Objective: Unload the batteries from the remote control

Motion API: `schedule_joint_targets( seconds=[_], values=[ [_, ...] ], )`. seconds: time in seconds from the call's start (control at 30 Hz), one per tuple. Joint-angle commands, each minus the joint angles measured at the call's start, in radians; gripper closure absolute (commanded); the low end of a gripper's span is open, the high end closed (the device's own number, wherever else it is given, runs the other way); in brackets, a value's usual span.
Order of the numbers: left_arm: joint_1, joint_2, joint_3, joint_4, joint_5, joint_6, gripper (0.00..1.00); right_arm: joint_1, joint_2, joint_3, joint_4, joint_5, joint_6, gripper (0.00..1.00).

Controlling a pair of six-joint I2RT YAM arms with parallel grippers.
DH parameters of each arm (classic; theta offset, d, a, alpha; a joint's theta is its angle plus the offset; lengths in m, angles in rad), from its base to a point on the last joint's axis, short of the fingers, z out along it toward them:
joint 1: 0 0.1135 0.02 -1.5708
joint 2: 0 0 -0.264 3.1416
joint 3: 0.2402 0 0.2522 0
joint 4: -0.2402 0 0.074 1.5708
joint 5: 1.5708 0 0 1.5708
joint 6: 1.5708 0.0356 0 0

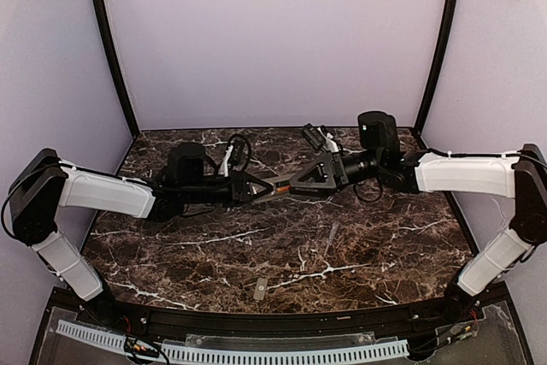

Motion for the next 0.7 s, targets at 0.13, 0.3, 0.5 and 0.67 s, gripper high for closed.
schedule_joint_targets(
  seconds=[0.13,0.3,0.5,0.67],
  values=[
    [0.002,0.024,-0.027,0.019,0.068,-0.006,1.00,-0.014,-0.076,0.084,-0.377,0.248,-0.222,0.01],
    [0.003,0.070,-0.040,0.005,0.099,-0.017,1.00,-0.036,-0.122,0.052,-0.449,0.341,-0.244,0.01],
    [0.000,0.098,-0.062,-0.033,0.085,-0.046,1.00,-0.056,-0.167,0.028,-0.526,0.483,-0.247,0.01],
    [-0.007,0.118,-0.083,-0.032,0.090,-0.076,1.00,-0.067,-0.175,0.018,-0.564,0.568,-0.239,0.01]
  ],
)
